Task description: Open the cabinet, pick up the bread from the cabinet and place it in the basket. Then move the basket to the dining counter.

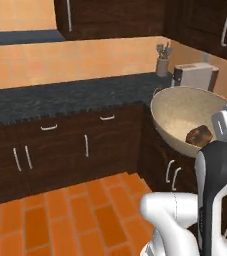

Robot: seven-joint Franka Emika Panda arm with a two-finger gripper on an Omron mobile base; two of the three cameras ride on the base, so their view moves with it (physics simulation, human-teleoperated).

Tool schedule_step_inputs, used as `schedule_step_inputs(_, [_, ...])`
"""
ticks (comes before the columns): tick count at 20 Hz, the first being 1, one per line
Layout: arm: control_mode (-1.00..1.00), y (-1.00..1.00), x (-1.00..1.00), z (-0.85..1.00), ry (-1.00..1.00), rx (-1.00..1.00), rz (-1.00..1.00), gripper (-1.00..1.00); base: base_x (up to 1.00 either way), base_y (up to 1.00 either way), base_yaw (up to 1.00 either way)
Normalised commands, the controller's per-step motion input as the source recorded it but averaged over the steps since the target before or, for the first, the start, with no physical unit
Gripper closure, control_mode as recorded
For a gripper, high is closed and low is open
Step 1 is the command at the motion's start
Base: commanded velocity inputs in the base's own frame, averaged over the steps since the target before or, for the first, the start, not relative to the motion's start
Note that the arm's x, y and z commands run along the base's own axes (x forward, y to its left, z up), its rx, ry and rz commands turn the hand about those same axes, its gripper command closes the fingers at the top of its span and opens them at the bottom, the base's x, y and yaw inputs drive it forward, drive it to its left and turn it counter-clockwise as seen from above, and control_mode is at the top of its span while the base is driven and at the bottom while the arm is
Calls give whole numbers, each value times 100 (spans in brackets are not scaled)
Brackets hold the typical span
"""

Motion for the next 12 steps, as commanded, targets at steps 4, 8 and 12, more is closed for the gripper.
schedule_step_inputs(4, [100, 0, 0, 0, 0, 0, 0, 100, 0, 0, 100])
schedule_step_inputs(8, [100, 0, 0, 0, 0, 0, 0, 100, 0, 0, 100])
schedule_step_inputs(12, [100, 0, 0, 0, 0, 0, 0, 100, 0, 0, 100])
